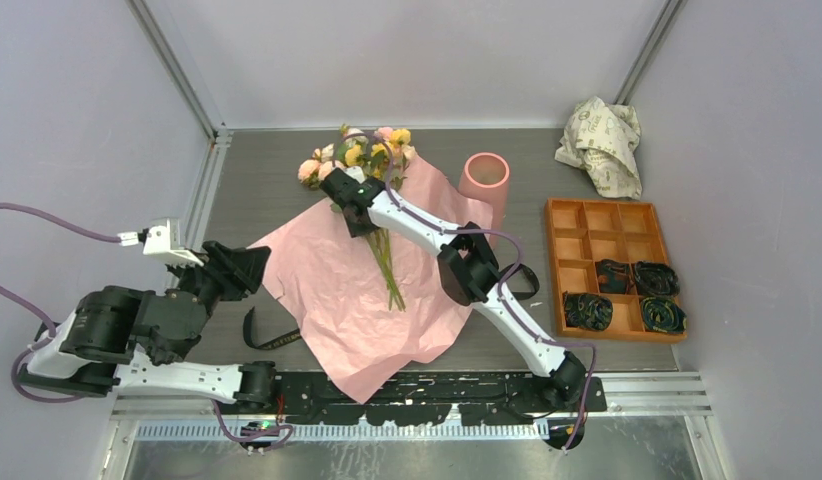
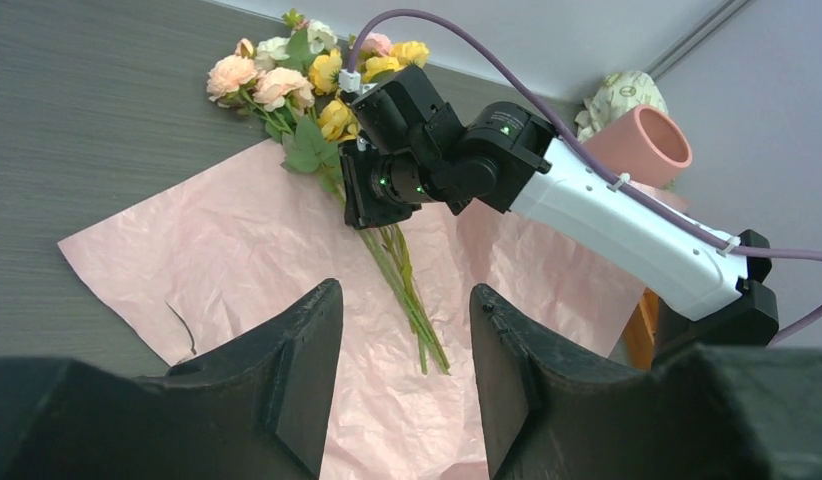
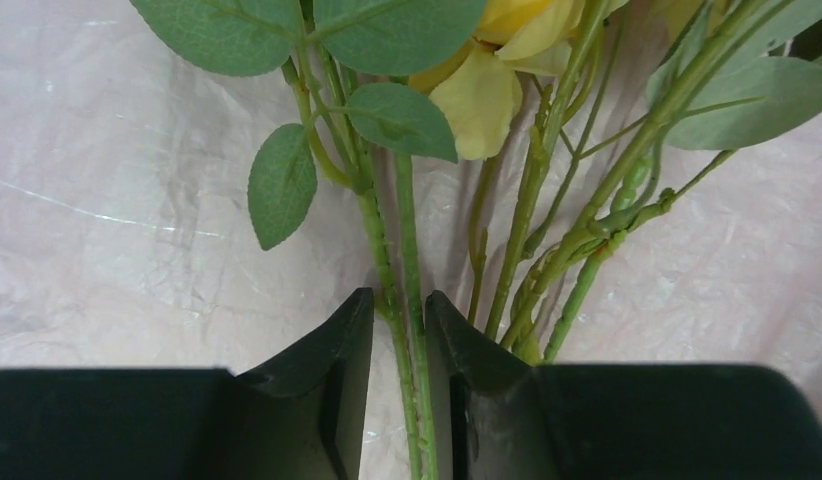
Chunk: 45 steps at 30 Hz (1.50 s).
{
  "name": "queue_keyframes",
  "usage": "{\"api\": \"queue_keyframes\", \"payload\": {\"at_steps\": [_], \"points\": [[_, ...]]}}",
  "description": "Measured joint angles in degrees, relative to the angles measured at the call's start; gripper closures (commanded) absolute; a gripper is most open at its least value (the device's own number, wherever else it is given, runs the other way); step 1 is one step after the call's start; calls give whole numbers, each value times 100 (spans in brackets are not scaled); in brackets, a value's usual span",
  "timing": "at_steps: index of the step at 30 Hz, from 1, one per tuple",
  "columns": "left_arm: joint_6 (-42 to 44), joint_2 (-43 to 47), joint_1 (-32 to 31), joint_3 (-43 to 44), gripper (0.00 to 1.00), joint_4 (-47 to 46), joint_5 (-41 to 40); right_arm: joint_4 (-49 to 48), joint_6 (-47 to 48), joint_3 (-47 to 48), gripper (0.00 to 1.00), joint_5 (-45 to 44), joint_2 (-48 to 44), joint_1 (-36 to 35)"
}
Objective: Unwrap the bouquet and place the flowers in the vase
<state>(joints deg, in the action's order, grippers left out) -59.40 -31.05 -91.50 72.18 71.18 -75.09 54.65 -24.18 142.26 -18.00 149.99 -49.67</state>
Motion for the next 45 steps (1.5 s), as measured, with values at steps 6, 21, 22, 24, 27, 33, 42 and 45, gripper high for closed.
{"api": "queue_keyframes", "payload": {"at_steps": [6, 21, 22, 24, 27, 33, 42, 45], "points": [[-50, -216, 0, 0, 50, 28, 61, -114, -39, -101, 93, 87, 42, 20], [-85, -181, 0, 0, 50, 31, 63, -896, -197, -2162, 99, 614, -1255, 68], [-83, -181, 0, 0, 50, 28, 63, -911, -223, -2400, 99, 682, -1471, 66], [-76, -181, 0, 0, 50, 26, 61, -955, -282, -2811, 99, 789, -1904, 31], [-68, -181, 0, 0, 50, 26, 61, -1045, -348, -3318, 99, 920, -2511, -103], [-66, -181, 0, 0, 50, 24, 59, -1283, -533, -4203, 92, 1257, -3265, -531], [-59, -181, 0, -4, 50, -9, 61, -1115, -623, -4627, 52, 800, -3390, -857], [-57, -181, 0, -4, 50, -20, 70, -977, -629, -4551, 53, 337, -3449, -748]]}}
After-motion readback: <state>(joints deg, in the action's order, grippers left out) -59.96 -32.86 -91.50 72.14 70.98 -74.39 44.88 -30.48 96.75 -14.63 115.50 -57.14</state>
